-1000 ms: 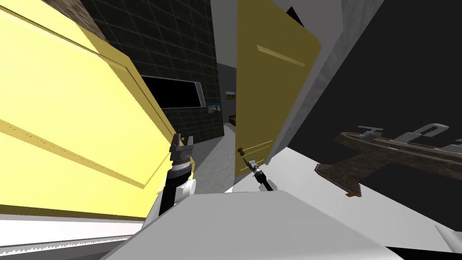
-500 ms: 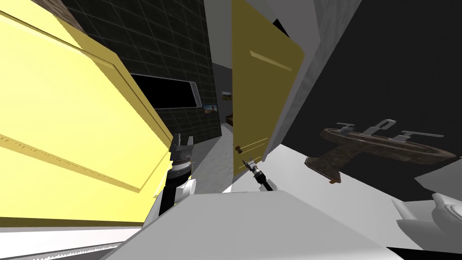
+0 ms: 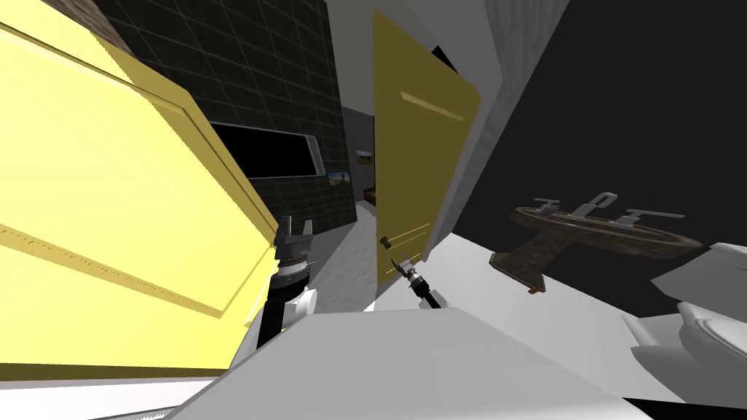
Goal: Push the door open
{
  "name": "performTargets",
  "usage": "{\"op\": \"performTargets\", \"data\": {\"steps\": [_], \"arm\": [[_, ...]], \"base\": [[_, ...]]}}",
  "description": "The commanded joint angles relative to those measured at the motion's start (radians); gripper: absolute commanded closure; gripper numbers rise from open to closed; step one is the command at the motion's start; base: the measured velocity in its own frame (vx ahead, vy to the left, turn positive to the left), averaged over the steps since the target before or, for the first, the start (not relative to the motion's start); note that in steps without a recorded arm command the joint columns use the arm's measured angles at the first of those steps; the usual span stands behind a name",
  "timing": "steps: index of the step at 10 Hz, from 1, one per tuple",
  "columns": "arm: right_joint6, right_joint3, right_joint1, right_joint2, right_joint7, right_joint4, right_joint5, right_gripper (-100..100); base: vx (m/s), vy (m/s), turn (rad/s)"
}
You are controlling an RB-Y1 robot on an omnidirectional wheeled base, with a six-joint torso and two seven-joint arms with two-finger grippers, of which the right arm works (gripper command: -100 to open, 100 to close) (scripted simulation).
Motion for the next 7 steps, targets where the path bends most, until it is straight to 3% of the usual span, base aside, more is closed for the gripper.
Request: {"op": "performTargets", "data": {"steps": [1,6,7], "arm": [[0.001,-0.003,-0.001,0.005,0.007,0.002,-0.001,-100],[0.004,-0.014,-0.004,0.02,0.027,0.008,-0.006,-100],[0.004,-0.012,-0.003,0.018,0.024,0.006,-0.005,-100]], "base": [[0.167,0.114,0.028],[0.204,0.078,0.026],[0.081,0.02,0.003]]}}
